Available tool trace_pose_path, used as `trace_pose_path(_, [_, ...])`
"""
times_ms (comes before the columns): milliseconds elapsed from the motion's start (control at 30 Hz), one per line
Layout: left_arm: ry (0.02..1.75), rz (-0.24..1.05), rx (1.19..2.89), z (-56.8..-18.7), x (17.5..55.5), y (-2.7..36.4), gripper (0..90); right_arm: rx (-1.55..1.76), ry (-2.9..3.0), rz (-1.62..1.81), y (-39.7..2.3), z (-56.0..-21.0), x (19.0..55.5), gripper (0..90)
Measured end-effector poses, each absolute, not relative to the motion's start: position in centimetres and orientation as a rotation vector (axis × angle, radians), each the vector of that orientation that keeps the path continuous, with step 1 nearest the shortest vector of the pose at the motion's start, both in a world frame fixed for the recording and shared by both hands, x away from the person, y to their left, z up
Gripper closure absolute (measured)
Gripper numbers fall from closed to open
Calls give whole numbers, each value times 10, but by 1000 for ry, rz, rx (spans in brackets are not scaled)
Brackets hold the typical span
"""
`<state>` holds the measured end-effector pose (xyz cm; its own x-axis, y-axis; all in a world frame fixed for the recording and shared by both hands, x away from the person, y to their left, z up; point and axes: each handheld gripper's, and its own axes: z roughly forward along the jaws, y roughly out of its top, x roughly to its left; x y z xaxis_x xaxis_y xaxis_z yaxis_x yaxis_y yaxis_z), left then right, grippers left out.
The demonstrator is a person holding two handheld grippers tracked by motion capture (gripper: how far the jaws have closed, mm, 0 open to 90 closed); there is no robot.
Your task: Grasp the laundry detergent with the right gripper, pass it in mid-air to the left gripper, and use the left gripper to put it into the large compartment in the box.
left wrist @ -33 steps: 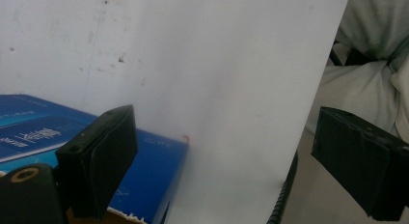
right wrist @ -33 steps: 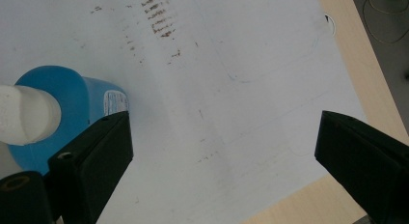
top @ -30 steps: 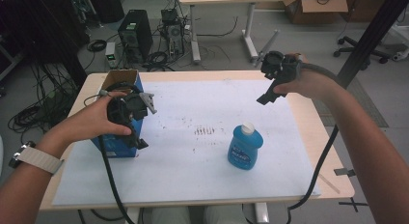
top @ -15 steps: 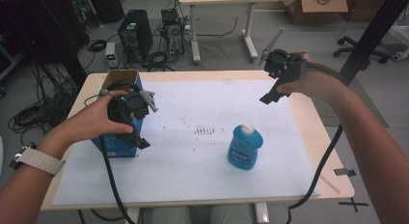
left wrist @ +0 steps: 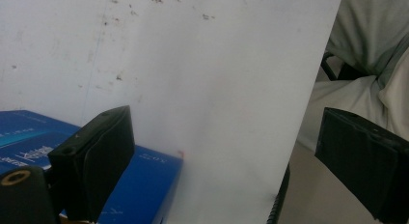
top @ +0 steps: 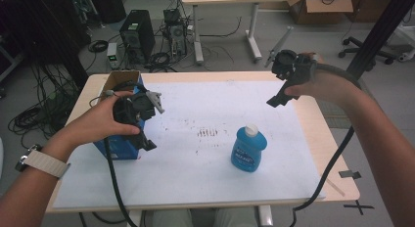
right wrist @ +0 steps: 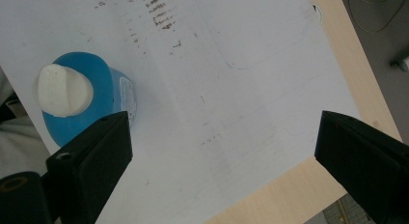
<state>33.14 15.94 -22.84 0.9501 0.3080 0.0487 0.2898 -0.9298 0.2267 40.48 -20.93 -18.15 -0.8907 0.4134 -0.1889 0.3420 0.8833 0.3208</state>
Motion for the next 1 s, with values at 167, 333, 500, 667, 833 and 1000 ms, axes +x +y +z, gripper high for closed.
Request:
trace_pose_path(167, [447,141,2888,-228,331,158,79,611,2802,434,-214,-180,399,46])
trace_pose_path(333, [445,145,2882,-228,332,157,79,630,2816,443,-217,-180,391,45])
trace_pose_path(500, [445,148,2883,-229,332,156,79,634,2835,438,-217,-181,382,44])
trace_pose_path(667, [444,159,2887,-229,331,155,79,642,2845,437,-218,-183,375,44])
trace_pose_path(833, [438,164,2889,-229,331,154,80,664,2850,450,-219,-183,367,44])
trace_pose_path(1000, [438,173,2887,-230,331,154,80,673,2858,469,-221,-183,361,44])
